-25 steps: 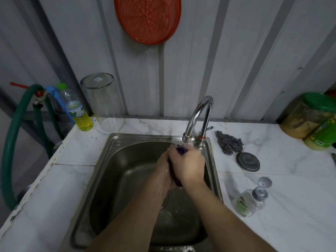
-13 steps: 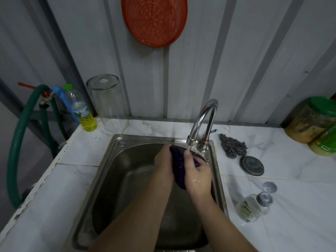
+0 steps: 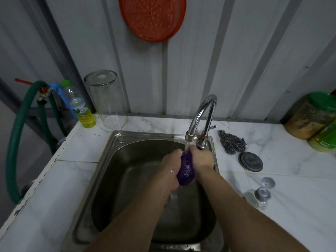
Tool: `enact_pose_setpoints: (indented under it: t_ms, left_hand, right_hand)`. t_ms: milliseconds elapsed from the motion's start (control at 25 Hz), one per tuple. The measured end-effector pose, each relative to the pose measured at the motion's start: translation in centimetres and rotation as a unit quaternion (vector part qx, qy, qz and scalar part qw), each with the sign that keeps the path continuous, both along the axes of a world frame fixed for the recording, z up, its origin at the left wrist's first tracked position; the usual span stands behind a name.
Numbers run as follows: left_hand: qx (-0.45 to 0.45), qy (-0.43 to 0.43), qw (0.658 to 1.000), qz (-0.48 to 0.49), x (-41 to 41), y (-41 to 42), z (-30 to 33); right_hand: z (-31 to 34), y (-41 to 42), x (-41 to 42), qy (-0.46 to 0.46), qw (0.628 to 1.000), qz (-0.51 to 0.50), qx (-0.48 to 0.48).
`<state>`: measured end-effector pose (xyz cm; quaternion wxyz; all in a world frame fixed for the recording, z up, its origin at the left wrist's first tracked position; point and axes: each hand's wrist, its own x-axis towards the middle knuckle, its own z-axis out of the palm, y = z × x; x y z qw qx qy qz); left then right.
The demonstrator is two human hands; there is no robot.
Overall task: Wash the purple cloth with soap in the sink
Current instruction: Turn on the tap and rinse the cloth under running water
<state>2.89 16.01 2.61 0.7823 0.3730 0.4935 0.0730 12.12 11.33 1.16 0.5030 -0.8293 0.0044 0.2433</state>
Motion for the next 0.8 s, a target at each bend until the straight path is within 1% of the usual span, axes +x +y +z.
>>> enact_pose_setpoints:
  t_ms: [40, 80, 160, 200, 240, 280, 320, 400, 440, 520, 600, 640, 720, 800]
  left_hand:
    - [-0.013, -0.011, 1.0, 0.01, 0.1, -0.1, 0.1]
    - [-0.038, -0.035, 0.998, 0.031, 0.1, 0.0, 0.4]
    - [-0.074, -0.098, 0.99, 0.072, 0.1, 0.7, 0.9]
    - [-0.067, -0.125, 0.987, 0.081, 0.0, 1.2, 1.1]
    - [-0.053, -0.143, 0.984, 0.088, 0.0, 1.7, 1.2]
    - [-0.033, -0.148, 0.983, 0.101, 0.1, 2.1, 1.4]
    - [-0.007, -0.143, 0.982, 0.122, 0.2, 2.2, 1.4]
    - [0.037, -0.107, 0.98, 0.164, 0.3, 1.8, 1.2]
    - [0.052, -0.081, 0.981, 0.167, 0.4, 1.7, 1.2]
    - [0.056, -0.027, 0.989, 0.137, 0.8, 1.9, 1.3]
    - [0.026, 0.028, 0.996, 0.085, 0.9, 2.2, 1.9]
    - [0.012, 0.029, 0.998, 0.057, 0.5, 2.1, 2.0]
    - [0.015, -0.034, 0.999, 0.011, -0.6, 1.9, 1.0]
    - [0.038, -0.08, 0.996, -0.012, -1.5, 1.3, -0.8]
  right_hand:
    - [-0.2, -0.5, -0.1, 0.045, 0.997, -0.028, 0.052]
    - [-0.4, -1.0, -0.3, 0.117, 0.984, -0.048, 0.126]
    - [0.0, -2.0, -1.0, 0.255, 0.924, -0.042, 0.282]
    - [0.3, -2.5, -1.1, 0.284, 0.896, -0.026, 0.342]
    - [0.5, -2.9, -1.3, 0.284, 0.882, -0.013, 0.376]
    - [0.8, -3.0, -1.5, 0.26, 0.882, -0.011, 0.393]
    - [1.0, -2.9, -1.9, 0.205, 0.899, -0.015, 0.387]
    - [1.7, -2.9, -3.5, 0.046, 0.94, 0.008, 0.337]
    - [2.0, -3.0, -4.4, -0.024, 0.948, 0.033, 0.316]
    - [2.2, -3.8, -6.2, -0.114, 0.945, 0.084, 0.294]
    - [1.5, -4.9, -7.6, -0.177, 0.938, 0.132, 0.268]
    - [1.3, -5.4, -8.3, -0.206, 0.933, 0.16, 0.248]
    - [1.3, -5.5, -8.9, -0.258, 0.926, 0.192, 0.2]
    - [1.7, -4.7, -8.3, -0.287, 0.927, 0.183, 0.159]
